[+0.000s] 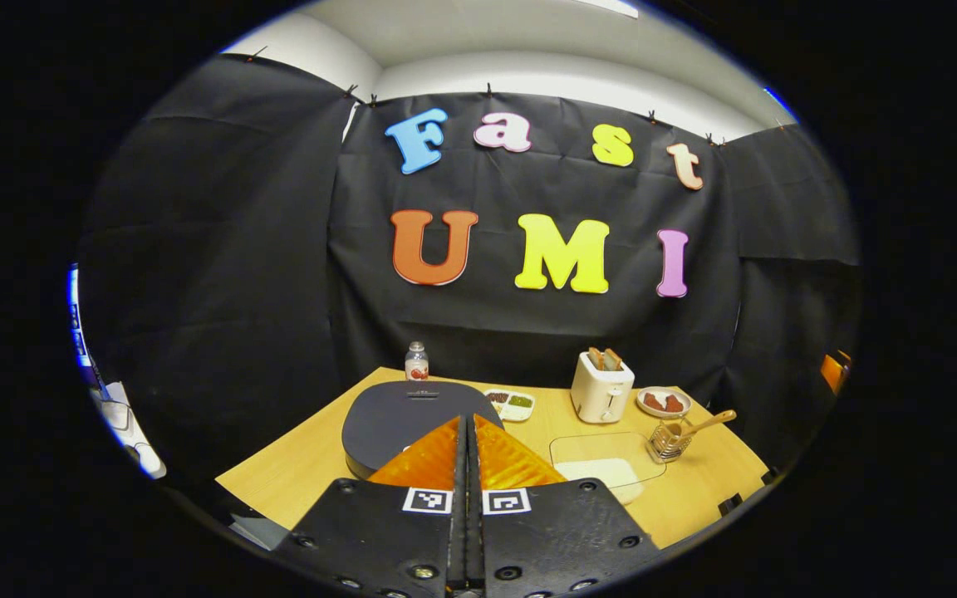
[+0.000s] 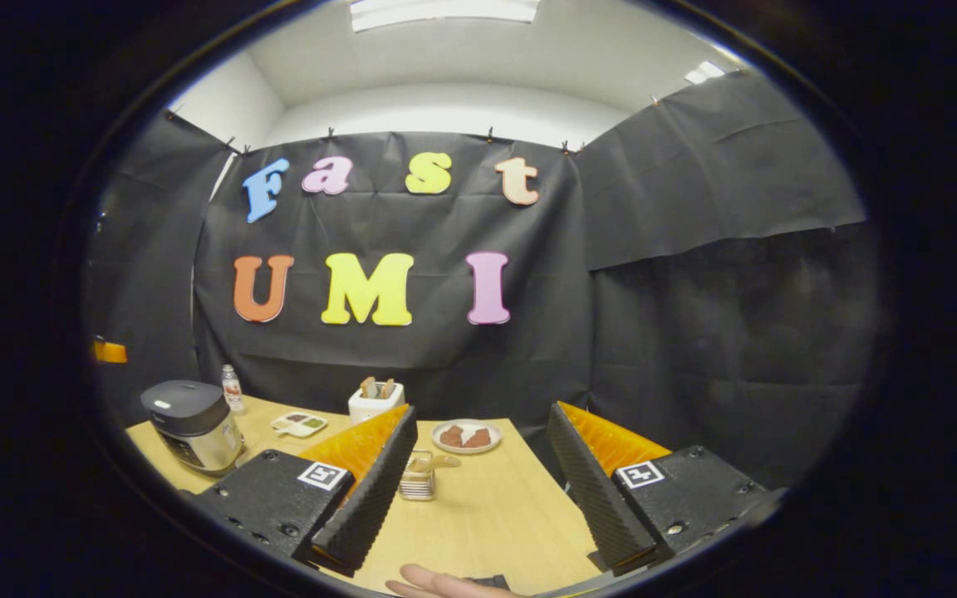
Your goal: Close the left gripper, press the button to open the rice cooker; take a wooden spoon from the chopstick holder with the right hand, scoop a spoonful of rice and pour it into the rice cooker, then put the wooden spoon back into the chopstick holder.
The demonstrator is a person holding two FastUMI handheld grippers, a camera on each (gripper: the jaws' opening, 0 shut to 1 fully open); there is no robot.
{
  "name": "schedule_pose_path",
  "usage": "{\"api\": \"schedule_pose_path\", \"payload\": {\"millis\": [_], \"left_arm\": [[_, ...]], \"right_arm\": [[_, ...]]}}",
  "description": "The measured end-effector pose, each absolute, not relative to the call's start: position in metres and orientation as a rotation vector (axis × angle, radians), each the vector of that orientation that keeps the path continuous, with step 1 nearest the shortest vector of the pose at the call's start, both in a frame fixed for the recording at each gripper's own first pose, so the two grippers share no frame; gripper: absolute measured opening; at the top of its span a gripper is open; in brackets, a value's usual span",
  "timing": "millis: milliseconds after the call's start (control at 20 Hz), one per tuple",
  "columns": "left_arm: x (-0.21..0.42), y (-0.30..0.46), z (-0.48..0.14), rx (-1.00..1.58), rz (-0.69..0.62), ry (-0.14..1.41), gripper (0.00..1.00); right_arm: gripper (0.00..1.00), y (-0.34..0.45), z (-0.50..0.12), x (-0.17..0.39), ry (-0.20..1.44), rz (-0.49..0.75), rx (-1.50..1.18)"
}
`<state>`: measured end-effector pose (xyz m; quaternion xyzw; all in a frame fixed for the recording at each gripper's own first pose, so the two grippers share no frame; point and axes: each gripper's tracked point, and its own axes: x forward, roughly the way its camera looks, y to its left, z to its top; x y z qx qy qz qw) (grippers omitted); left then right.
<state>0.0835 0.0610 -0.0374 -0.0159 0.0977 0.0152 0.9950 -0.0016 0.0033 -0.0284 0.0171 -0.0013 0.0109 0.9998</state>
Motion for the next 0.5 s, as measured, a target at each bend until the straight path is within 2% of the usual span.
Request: {"api": "schedule_pose_path", "payload": {"millis": [250, 500], "left_arm": [[0.12, 0.09, -0.087, -0.028, 0.09, 0.393, 0.0], [0.137, 0.095, -0.106, -0.055, 0.091, 0.452, 0.0]], "right_arm": [[1.0, 0.006, -0.033, -0.003, -0.006, 0.028, 0.021], [1.0, 0.005, -0.045, 0.002, 0.014, 0.018, 0.037]]}}
